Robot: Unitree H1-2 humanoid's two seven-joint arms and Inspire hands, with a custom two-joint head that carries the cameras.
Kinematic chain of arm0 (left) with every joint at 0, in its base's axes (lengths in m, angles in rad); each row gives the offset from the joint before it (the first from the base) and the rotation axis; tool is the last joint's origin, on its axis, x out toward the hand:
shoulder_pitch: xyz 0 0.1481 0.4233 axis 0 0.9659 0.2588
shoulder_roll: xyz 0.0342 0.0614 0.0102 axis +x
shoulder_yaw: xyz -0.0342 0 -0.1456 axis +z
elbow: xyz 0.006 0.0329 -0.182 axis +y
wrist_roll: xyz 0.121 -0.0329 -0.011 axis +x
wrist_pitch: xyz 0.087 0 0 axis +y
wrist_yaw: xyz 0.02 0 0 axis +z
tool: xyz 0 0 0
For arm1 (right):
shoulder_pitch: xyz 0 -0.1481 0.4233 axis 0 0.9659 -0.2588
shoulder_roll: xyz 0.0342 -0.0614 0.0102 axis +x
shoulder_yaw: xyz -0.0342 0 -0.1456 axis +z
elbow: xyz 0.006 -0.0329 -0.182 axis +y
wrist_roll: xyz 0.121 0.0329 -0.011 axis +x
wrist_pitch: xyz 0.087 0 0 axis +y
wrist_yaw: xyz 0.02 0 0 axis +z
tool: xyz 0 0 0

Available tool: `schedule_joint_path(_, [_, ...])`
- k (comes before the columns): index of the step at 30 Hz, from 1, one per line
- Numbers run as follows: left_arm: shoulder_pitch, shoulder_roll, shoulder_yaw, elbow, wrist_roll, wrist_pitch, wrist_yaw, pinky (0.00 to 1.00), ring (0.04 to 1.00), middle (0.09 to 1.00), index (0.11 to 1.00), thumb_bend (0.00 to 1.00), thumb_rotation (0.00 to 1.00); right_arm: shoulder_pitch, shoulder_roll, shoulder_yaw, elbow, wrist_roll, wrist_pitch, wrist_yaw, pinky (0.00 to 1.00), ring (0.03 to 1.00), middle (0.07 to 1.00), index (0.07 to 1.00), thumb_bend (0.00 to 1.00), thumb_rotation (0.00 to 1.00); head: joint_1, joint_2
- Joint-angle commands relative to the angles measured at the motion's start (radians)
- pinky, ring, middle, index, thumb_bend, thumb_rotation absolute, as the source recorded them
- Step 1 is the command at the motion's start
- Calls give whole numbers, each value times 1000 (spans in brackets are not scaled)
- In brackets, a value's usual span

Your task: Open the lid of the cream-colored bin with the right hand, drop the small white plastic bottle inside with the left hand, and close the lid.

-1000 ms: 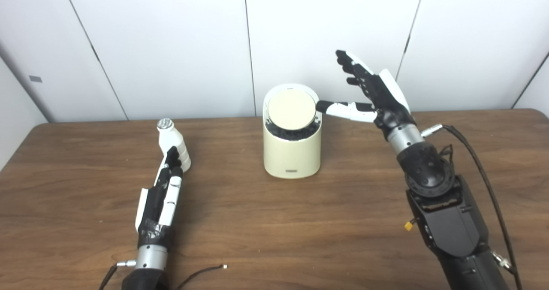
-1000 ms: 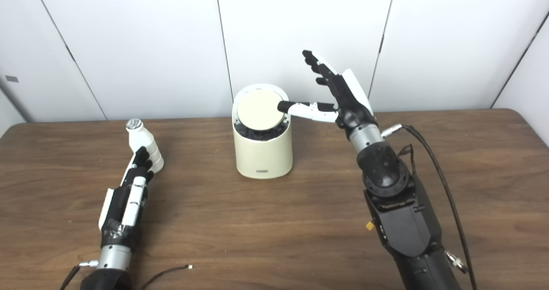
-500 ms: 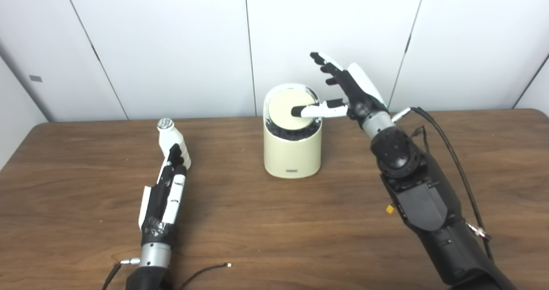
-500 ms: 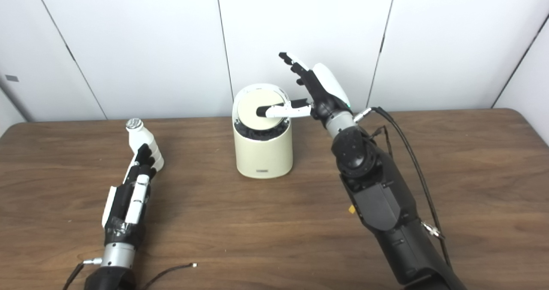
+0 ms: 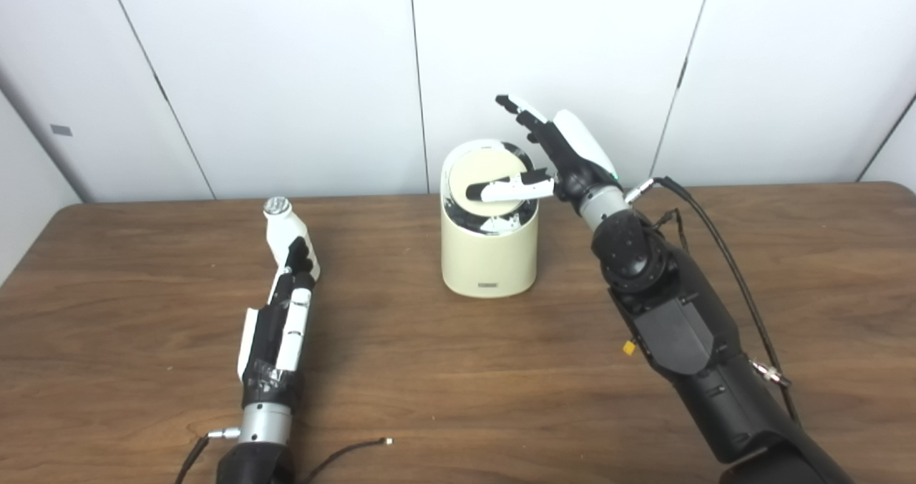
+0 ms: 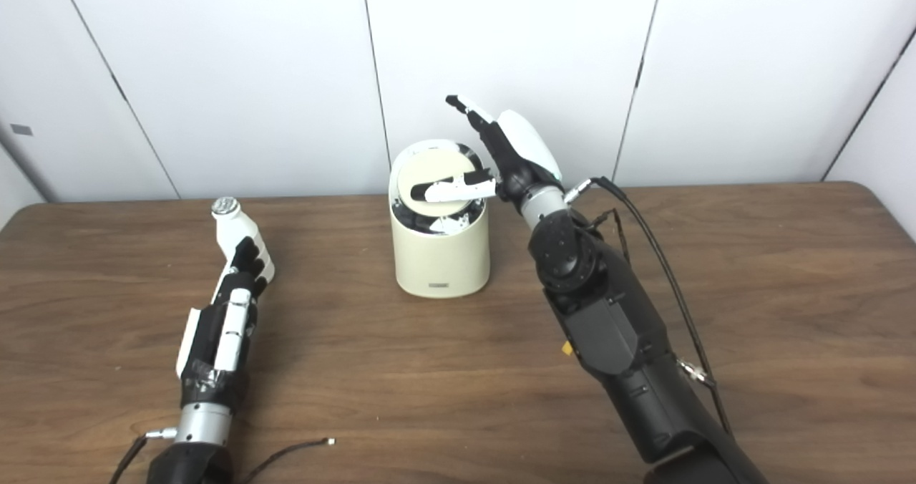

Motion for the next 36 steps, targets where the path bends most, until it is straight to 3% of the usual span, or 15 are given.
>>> schedule_joint_path(1, [50,-40,-24,65,6,-13,11,1000,1000,1000,1000,431,838,-63,-2,3,-23,-12,-38,-16,850,923,932,922,903,411,0,0])
schedule_joint_path(6, [51,-40,-28,60,4,-10,12,1000,1000,1000,1000,433,840,-60,-13,4,-26,-22,-39,-18,850,922,928,916,875,357,0,6])
schedule_joint_path(17, [49,-32,-29,63,1,-12,15,1000,1000,1000,1000,466,828,-38,-40,-5,-29,-18,-34,-18,818,904,916,913,933,445,0,15])
schedule_joint_path(36, [49,-32,-33,65,-5,-20,9,1000,1000,1000,1000,440,830,-32,-31,17,-11,-37,-35,-16,855,922,924,912,876,348,4,16])
